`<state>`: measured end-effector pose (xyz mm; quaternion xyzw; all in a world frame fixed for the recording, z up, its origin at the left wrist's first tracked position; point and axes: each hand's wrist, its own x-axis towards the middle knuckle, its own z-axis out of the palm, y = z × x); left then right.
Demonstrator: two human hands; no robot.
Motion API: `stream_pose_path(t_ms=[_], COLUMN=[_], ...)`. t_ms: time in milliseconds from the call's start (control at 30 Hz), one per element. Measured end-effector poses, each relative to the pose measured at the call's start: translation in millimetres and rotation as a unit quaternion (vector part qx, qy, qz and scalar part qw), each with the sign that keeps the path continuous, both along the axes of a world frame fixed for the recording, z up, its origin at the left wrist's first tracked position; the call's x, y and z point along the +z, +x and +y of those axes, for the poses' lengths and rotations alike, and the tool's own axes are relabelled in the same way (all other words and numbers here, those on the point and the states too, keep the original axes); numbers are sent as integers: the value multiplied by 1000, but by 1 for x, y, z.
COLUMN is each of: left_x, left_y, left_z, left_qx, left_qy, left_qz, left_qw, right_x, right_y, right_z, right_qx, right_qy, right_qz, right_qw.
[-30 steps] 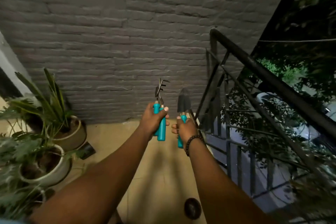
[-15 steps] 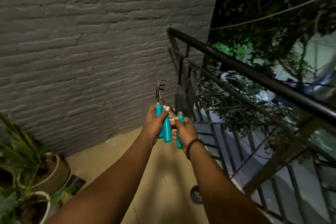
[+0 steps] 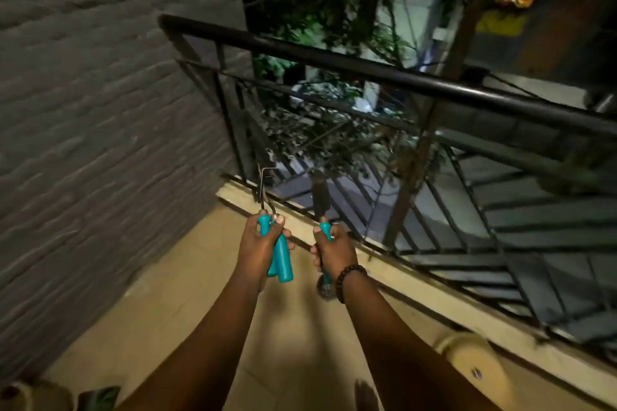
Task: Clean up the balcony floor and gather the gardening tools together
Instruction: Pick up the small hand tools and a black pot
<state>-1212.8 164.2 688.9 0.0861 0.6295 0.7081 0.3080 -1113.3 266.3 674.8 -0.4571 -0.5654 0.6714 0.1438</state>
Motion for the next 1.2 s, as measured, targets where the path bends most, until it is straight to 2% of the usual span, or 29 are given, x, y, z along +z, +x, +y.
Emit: stream_pose_path(t_ms=[300,600,967,1100,1200], left_x=[-29,-40,-29,-20,-17], left_y=[87,195,414,474,512], left_z=[22,92,158,173,190], left_qx=[-153,-277,-459,-521,-561], left_qy=[-27,-67,-78,-68,-68], left_qz=[-40,-29,-17,1,13], left_qw=[987,958,885,851,825], right_x=[-32,-28,-29,-23,-17], right_y=[115,249,445,496,524], right_z=[-1,20,38,38,43], right_qx=[-118,-253,-422,-487,-539], right_qy=[1,-30,-37,-59,-73], right_qz=[-74,-76,-93,-65,-6], right_qw=[990,964,901,869,839])
